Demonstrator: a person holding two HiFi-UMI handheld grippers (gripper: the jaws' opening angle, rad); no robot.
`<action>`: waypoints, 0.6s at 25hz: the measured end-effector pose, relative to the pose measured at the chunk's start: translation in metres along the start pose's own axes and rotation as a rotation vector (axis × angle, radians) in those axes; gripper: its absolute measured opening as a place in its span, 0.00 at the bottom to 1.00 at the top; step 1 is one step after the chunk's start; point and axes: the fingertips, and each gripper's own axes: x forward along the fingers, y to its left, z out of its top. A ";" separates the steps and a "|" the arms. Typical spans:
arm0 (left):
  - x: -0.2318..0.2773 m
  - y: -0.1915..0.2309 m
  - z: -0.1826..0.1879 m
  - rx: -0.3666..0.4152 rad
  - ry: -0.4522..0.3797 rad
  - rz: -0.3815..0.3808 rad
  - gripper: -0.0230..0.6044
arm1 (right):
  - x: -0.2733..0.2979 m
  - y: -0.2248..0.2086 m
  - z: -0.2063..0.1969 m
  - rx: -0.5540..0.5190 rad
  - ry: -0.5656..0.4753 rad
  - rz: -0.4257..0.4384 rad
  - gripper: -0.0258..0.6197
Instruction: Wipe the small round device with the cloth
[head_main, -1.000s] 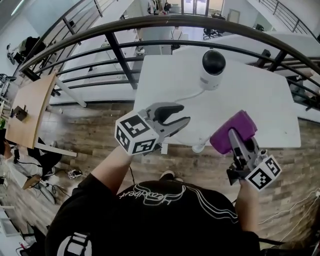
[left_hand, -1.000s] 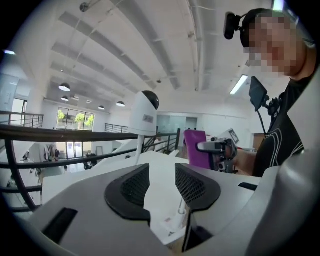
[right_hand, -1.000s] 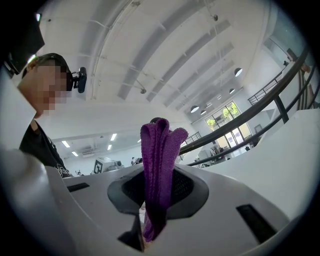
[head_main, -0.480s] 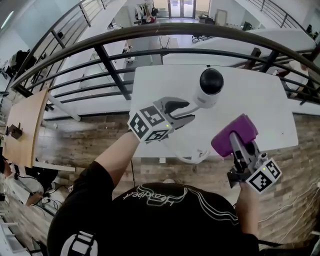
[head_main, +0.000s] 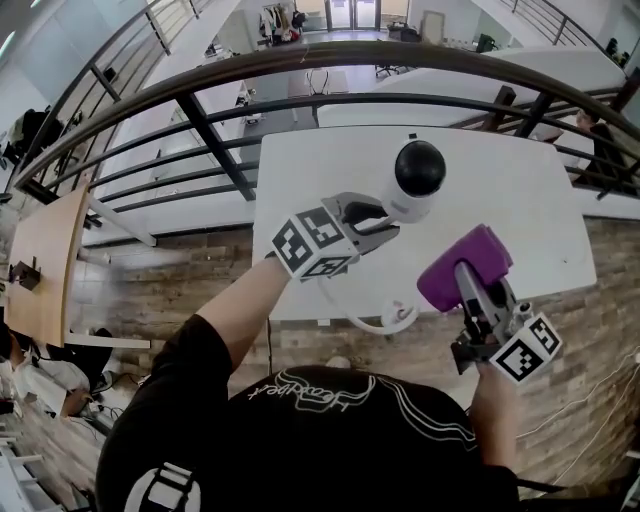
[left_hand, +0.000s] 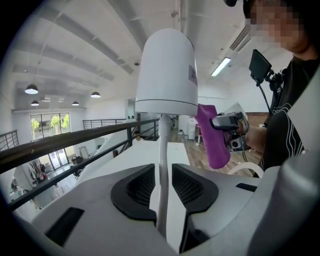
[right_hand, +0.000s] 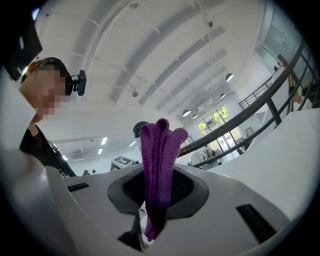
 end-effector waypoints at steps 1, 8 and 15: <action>-0.001 0.002 0.001 -0.002 -0.004 0.003 0.18 | 0.003 0.001 0.001 0.000 0.000 0.002 0.13; -0.002 0.002 0.000 -0.021 -0.021 -0.003 0.13 | 0.010 0.008 0.006 0.015 -0.011 0.039 0.13; -0.005 0.004 0.001 -0.039 -0.021 0.001 0.12 | 0.029 0.028 0.041 0.035 -0.071 0.136 0.13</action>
